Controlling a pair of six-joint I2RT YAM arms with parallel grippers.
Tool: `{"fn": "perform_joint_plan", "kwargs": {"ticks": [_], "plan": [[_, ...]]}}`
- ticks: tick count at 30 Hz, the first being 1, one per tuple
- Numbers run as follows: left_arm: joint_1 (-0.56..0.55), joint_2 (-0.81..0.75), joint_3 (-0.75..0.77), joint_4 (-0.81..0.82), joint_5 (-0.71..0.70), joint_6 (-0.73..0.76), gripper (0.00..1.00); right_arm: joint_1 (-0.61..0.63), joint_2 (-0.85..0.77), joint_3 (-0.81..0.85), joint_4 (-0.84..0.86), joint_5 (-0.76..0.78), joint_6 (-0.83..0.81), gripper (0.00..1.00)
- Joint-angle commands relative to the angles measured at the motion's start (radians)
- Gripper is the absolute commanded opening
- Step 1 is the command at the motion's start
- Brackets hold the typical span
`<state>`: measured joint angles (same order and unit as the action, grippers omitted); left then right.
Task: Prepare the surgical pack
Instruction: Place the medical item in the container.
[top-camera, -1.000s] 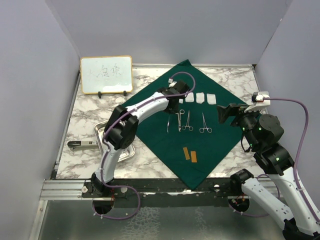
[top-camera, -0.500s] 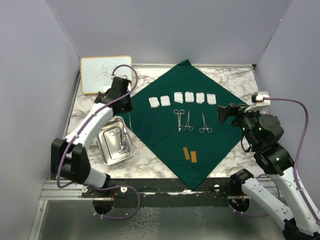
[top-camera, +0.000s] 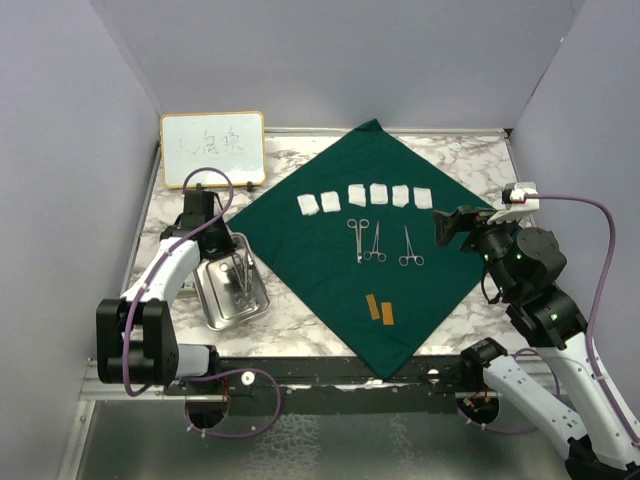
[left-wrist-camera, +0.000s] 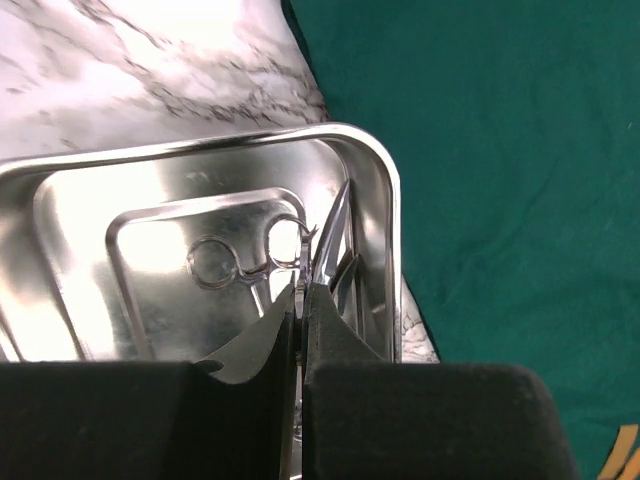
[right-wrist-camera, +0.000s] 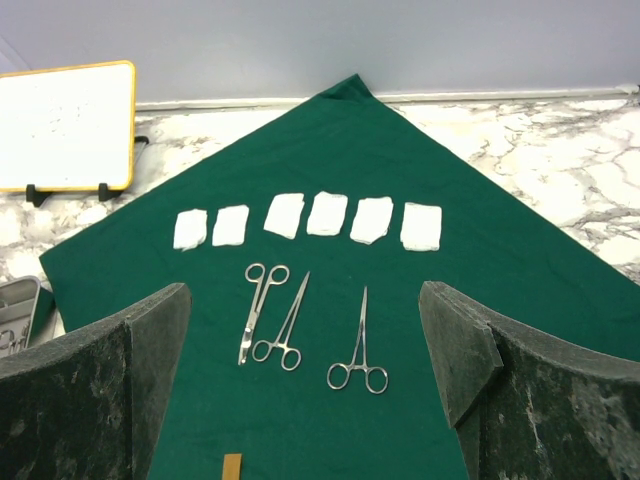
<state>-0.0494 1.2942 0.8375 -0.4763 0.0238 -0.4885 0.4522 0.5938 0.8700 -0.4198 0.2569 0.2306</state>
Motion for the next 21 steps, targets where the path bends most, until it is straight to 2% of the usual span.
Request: {"fn": "perform_joint_plan", "kwargs": {"ticks": [1,4,6,8,10,15,18,21], "plan": [[0.026,0.063,-0.025,0.103,0.178,-0.026,0.00,0.005,-0.002,-0.008,0.009,0.005,0.001,1.00],[0.029,0.071,-0.052,0.142,0.226,-0.037,0.00,0.005,-0.002,-0.007,0.011,0.005,0.002,1.00],[0.029,0.070,-0.059,0.133,0.209,-0.040,0.01,0.005,-0.001,-0.007,0.013,0.004,0.002,1.00],[0.031,0.075,-0.042,0.079,0.136,-0.043,0.21,0.005,0.001,-0.007,0.013,0.003,0.002,1.00],[0.031,0.081,-0.016,0.026,0.074,-0.029,0.34,0.005,0.002,-0.008,0.013,0.001,0.001,1.00],[0.031,0.041,0.036,-0.031,-0.027,-0.018,0.47,0.005,0.000,-0.007,0.014,0.002,0.002,1.00],[0.020,-0.006,0.051,-0.008,-0.017,-0.032,0.56,0.005,-0.003,-0.009,0.014,0.002,0.003,1.00],[-0.073,-0.016,0.077,0.019,-0.031,-0.065,0.63,0.005,0.001,-0.009,0.016,0.000,0.003,1.00]]}}
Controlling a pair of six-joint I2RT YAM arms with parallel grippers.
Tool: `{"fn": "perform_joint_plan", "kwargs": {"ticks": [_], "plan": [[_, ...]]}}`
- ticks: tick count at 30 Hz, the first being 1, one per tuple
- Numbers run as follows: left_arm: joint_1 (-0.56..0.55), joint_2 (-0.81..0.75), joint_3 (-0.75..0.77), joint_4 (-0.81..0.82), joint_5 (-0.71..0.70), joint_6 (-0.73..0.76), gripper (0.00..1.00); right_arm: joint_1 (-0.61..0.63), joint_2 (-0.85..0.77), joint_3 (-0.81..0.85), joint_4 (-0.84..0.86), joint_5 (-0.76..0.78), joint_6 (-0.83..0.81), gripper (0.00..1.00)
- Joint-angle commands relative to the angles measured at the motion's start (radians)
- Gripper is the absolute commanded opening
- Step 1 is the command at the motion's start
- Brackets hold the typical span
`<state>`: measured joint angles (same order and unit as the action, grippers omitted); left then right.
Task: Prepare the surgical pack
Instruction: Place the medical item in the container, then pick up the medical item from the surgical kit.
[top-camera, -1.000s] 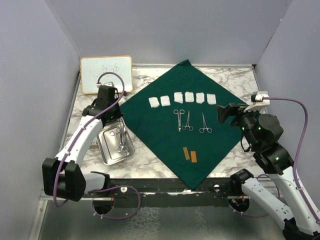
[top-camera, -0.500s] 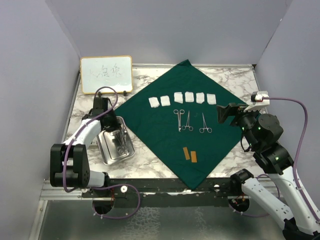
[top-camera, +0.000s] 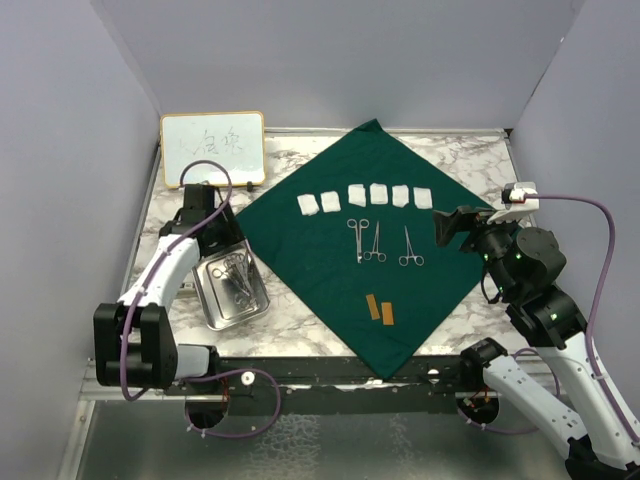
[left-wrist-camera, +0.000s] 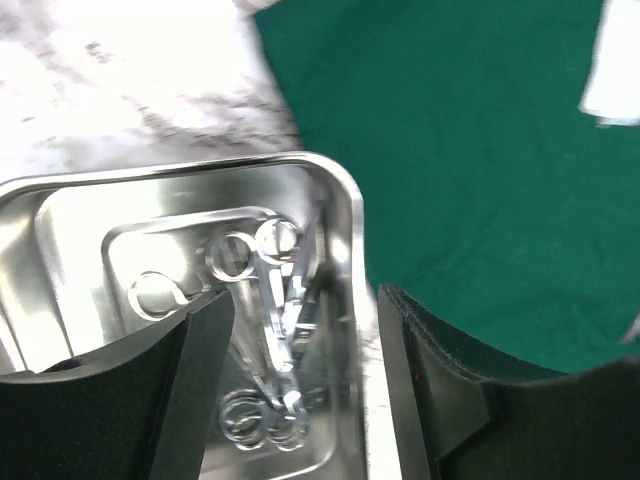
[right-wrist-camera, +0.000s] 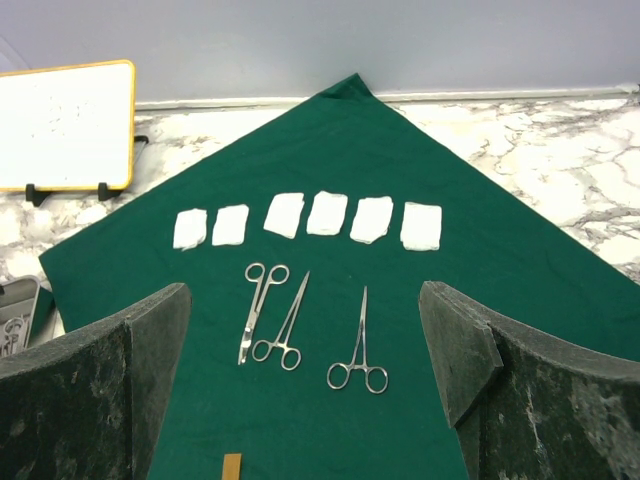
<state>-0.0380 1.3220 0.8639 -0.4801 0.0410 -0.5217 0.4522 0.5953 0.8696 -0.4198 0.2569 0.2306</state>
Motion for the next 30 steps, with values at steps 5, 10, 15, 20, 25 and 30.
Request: {"fn": "perform_joint_plan", "kwargs": {"ticks": [5,10,15,20,25,30], "plan": [[-0.304,0.011,0.128,0.045,-0.159,-0.090,0.64,0.005,0.003,-0.008,0.013,0.002,0.004,1.00],[-0.515,0.181,0.260,0.085,-0.179,-0.132,0.64,0.005,0.009,-0.007,0.014,0.000,0.003,1.00],[-0.657,0.395,0.431,0.078,-0.196,-0.137,0.63,0.005,0.007,-0.006,0.012,0.005,0.003,1.00],[-0.733,0.611,0.668,-0.048,-0.234,-0.185,0.50,0.005,0.006,-0.006,0.011,0.004,0.002,1.00],[-0.781,0.763,0.818,-0.134,-0.280,-0.184,0.50,0.005,-0.002,-0.006,0.011,0.006,0.001,1.00],[-0.789,0.819,0.852,-0.161,-0.277,-0.188,0.50,0.005,-0.006,-0.007,0.013,0.004,0.000,1.00]]}}
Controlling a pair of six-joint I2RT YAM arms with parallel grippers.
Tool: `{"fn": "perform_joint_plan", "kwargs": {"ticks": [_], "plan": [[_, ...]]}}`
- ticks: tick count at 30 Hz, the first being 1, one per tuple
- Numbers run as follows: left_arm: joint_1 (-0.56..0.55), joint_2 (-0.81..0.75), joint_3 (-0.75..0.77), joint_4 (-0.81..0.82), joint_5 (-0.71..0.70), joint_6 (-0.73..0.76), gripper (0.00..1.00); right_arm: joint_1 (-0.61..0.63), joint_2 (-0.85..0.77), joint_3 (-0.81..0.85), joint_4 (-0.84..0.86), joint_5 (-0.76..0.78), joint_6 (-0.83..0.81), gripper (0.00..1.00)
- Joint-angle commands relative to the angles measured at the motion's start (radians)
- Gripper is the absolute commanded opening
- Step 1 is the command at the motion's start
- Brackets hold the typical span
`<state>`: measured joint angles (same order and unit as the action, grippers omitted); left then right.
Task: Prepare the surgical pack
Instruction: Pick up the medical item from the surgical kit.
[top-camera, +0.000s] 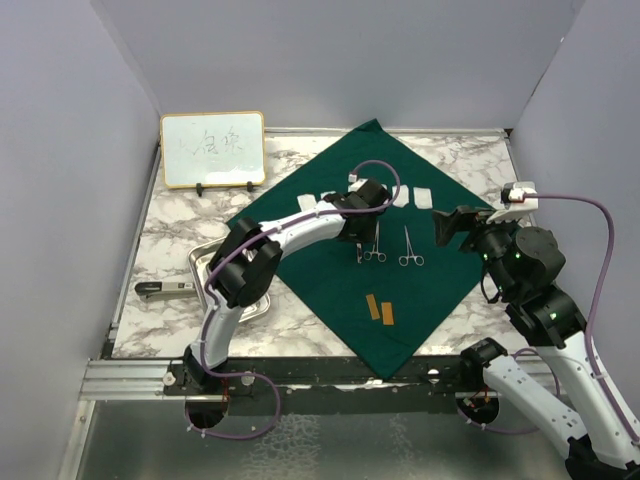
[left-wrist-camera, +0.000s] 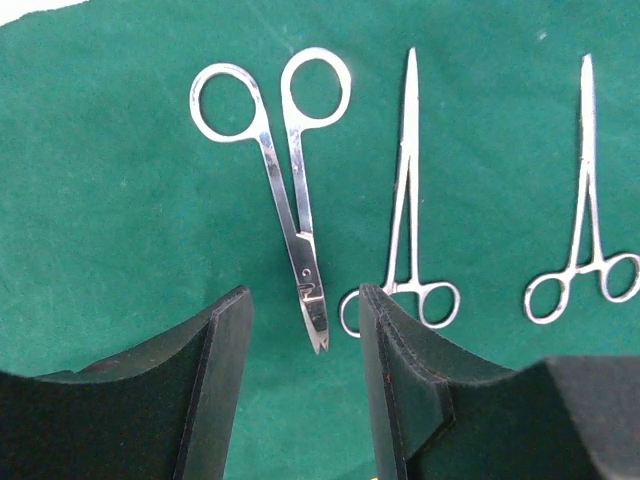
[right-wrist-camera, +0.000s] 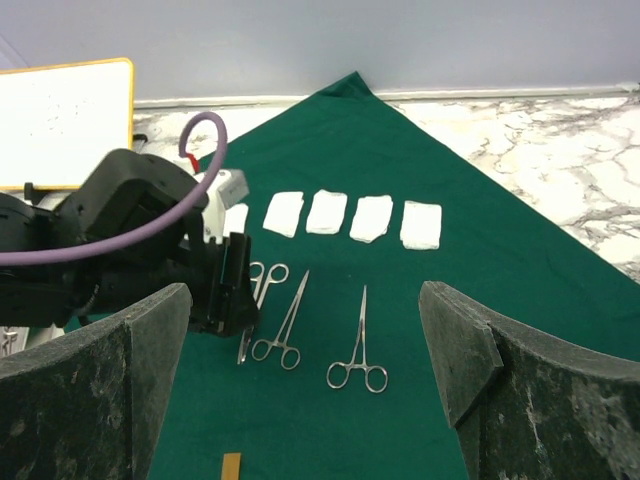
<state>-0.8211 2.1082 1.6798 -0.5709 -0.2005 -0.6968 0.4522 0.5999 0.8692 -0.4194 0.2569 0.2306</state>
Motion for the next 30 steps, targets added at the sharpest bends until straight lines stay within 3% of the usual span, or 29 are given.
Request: {"fn": "perform_joint_plan", "kwargs": {"ticks": [1,14,24,30], "plan": [[-0.008,0.044,0.041,-0.071,-0.022,-0.011,0.50,0.005,-0.012,-0.007,0.013,0.001,0.001,1.00],[-0.019,0.107,0.085,-0.095,-0.015,0.009,0.39,0.005,-0.016,-0.006,0.012,0.005,0.002,1.00],[-0.019,0.140,0.090,-0.119,-0.012,-0.006,0.37,0.005,-0.015,-0.007,0.011,0.008,0.003,1.00],[-0.018,0.157,0.097,-0.129,-0.007,-0.001,0.24,0.005,-0.019,-0.007,0.009,0.012,0.003,1.00]]}}
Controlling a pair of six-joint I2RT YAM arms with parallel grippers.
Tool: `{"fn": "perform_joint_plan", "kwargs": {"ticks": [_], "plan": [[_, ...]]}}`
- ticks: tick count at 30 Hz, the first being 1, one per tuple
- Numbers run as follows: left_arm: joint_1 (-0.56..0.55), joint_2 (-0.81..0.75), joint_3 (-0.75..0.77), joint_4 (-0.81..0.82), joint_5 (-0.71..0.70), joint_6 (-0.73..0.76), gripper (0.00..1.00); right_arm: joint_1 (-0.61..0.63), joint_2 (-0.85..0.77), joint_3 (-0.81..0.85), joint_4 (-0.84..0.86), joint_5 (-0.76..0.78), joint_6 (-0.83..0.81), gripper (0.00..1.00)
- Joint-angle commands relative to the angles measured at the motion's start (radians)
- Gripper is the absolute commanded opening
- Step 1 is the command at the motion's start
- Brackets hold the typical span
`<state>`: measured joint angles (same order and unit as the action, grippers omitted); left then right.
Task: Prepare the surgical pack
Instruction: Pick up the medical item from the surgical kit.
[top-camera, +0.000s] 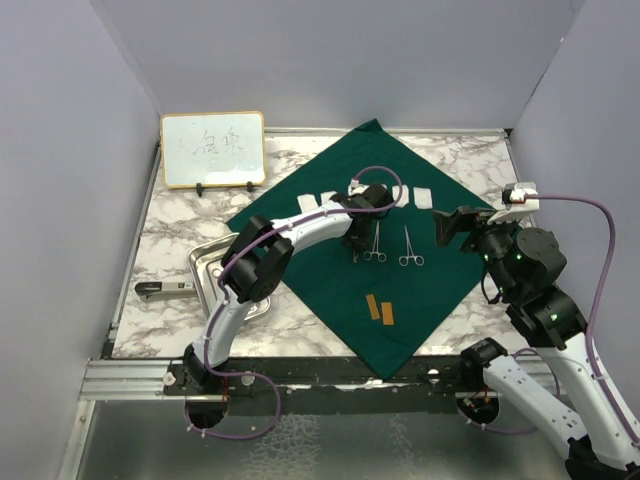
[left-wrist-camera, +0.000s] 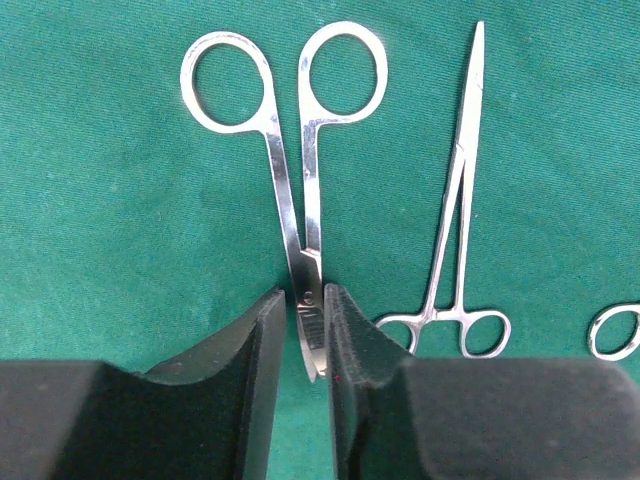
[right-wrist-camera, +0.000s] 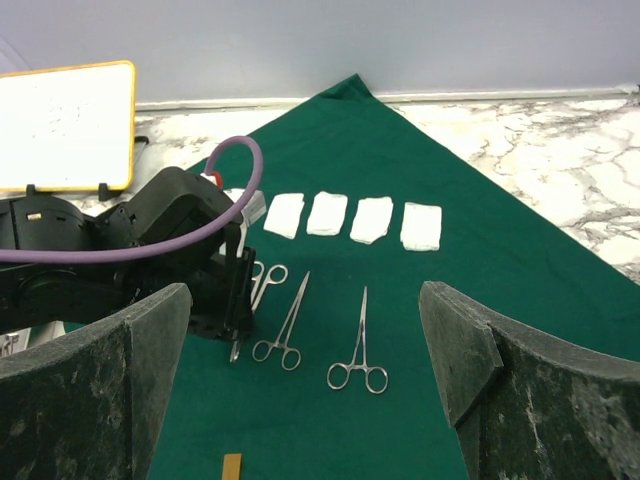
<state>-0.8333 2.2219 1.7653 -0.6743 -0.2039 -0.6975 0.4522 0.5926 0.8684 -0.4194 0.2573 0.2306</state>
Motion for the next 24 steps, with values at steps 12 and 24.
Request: {"fn": "perform_joint_plan", "kwargs": {"ticks": [12,24], "plan": [[-0.001,-0.040,0.016,-0.025,-0.035,0.013,0.06,0.005,-0.010,-0.006,0.009,0.012,0.003,1.00],[0.009,-0.137,-0.046,0.003,-0.044,0.011,0.00,0.004,-0.012,-0.007,0.010,0.013,0.003,1.00]]}}
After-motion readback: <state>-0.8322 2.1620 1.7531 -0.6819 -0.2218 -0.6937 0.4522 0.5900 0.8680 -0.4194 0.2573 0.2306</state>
